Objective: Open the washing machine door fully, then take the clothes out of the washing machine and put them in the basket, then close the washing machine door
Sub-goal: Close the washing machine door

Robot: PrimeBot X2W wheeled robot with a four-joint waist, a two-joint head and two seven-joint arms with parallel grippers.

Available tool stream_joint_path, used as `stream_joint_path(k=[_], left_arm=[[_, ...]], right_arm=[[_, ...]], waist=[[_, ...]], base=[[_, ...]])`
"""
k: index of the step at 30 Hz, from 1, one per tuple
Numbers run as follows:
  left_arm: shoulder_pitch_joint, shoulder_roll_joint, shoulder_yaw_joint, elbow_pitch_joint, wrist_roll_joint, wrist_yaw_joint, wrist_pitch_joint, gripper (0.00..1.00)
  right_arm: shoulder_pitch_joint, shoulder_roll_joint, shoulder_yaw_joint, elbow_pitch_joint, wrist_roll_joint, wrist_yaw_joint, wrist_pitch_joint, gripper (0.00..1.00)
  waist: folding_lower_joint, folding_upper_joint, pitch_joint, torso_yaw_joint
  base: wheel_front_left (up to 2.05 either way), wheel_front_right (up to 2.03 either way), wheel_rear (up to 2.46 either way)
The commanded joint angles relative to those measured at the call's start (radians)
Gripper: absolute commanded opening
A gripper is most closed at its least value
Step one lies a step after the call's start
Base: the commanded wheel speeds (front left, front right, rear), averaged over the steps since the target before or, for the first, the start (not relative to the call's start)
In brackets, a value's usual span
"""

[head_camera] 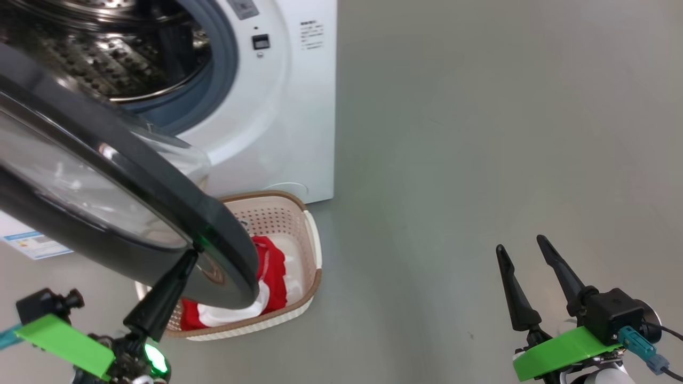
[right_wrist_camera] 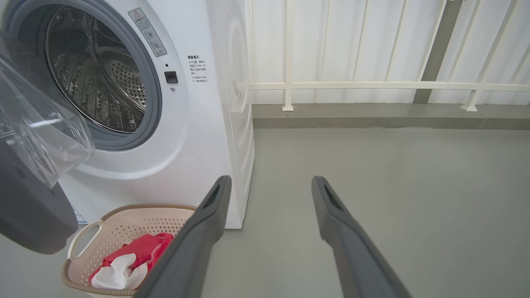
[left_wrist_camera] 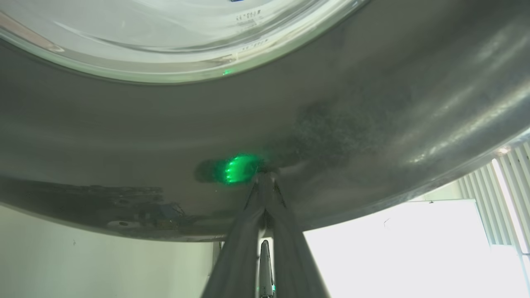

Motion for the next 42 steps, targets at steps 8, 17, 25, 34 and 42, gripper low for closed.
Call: stream_joint_path(k=[8, 17, 25, 34, 42], left_arm=[[-0.111, 0.031, 0.040, 0.023, 0.002, -0.008, 0.013, 0.00], [-0.179, 0.042, 0.051, 0.072, -0.009, -0.020, 0.020, 0.00], [-0.195, 0.046, 0.044, 0.094, -0.005, -0.037, 0.036, 0.00], [-0.116, 0.021, 0.066, 0.055, -0.011, -0.064, 0.022, 0.00], [-0.023, -0.033, 0.121, -0.011, -0.021, -0.080, -0.048, 0.00]], right_arm=[[-0.048, -0.011, 0.033, -0.012, 0.018, 0.006, -0.013, 1.00], [-0.056, -0.011, 0.037, -0.010, 0.016, 0.006, -0.014, 1.00], [-0.062, -0.011, 0.044, -0.006, 0.022, 0.006, -0.015, 1.00], [-0.053, -0.011, 0.046, -0.011, 0.015, 0.006, -0.015, 1.00], [-0.041, -0.011, 0.037, -0.011, 0.010, 0.006, -0.015, 1.00]], waist=[[0.0000, -0.0001, 0.020, -0.041], [0.0000, -0.0001, 0.027, -0.047], [0.0000, -0.0001, 0.030, -0.036], [0.0000, -0.0001, 0.016, 0.019], [0.0000, -0.0001, -0.006, 0.067]], base=[[0.00, 0.00, 0.00], [0.00, 0.00, 0.00], [0.00, 0.00, 0.00], [0.00, 0.00, 0.00], [0.00, 0.00, 0.00]])
